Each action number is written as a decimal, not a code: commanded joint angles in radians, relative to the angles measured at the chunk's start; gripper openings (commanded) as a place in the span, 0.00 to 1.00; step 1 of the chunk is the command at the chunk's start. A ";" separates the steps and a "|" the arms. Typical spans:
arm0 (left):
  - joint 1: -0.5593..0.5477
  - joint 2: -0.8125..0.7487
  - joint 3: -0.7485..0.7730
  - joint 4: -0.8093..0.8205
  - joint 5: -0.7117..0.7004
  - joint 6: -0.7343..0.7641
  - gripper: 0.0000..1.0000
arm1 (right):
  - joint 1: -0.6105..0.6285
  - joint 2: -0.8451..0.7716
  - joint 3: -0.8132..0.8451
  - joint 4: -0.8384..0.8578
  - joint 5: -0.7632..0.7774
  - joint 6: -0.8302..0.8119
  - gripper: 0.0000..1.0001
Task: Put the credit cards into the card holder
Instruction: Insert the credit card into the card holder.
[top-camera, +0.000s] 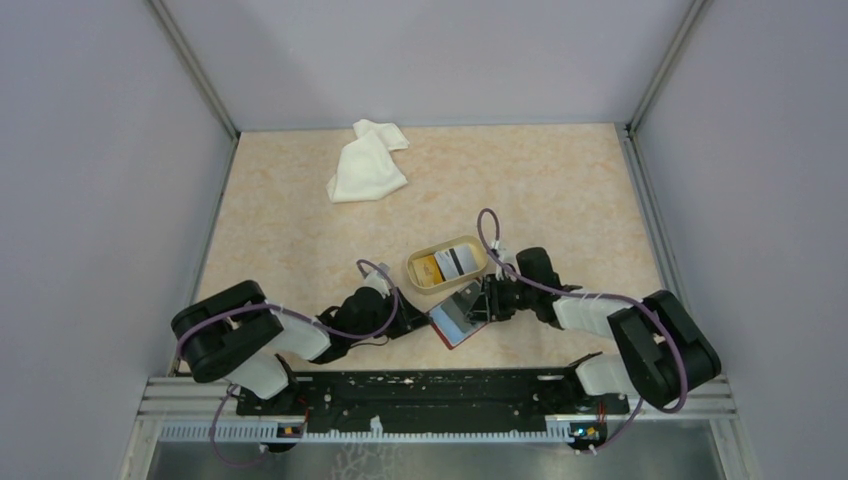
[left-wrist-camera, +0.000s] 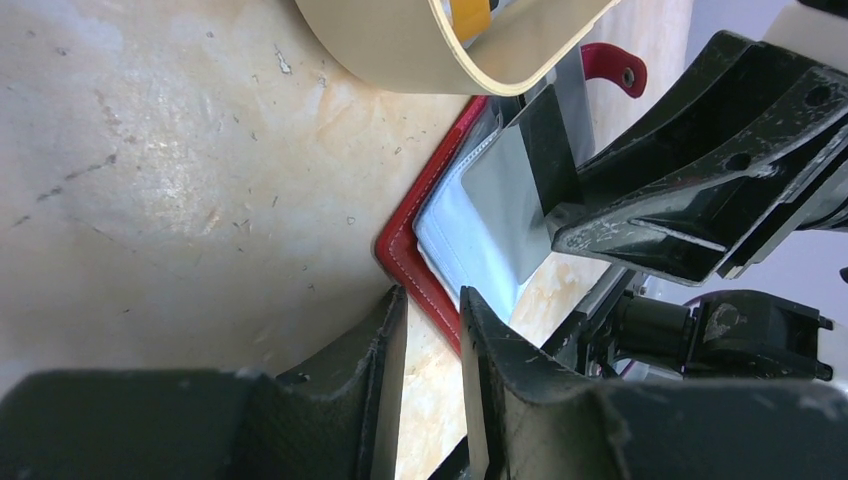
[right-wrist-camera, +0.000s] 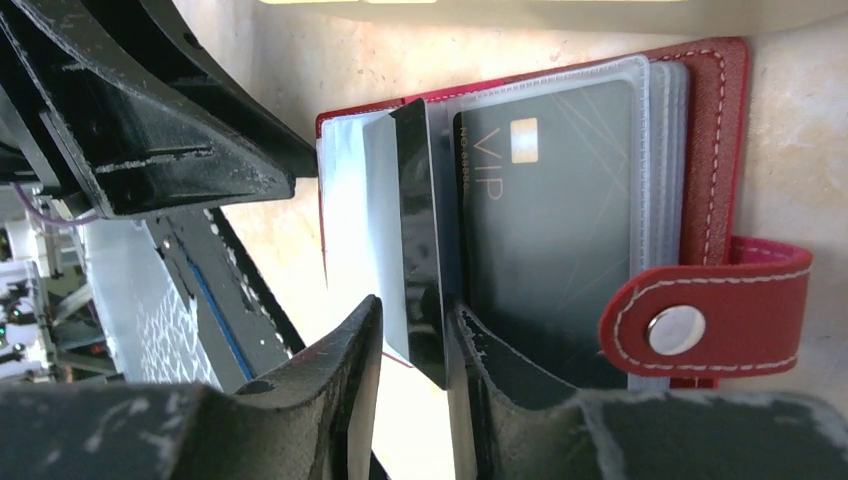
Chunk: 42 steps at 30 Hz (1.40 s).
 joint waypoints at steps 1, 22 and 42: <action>-0.004 -0.023 -0.007 -0.068 0.003 0.026 0.33 | 0.009 -0.042 0.060 -0.044 0.018 -0.078 0.30; -0.004 -0.092 0.003 -0.123 0.004 0.057 0.30 | 0.057 -0.083 0.168 -0.206 0.103 -0.201 0.40; -0.003 -0.026 0.026 -0.075 0.063 0.057 0.25 | 0.114 -0.069 0.212 -0.267 0.174 -0.227 0.42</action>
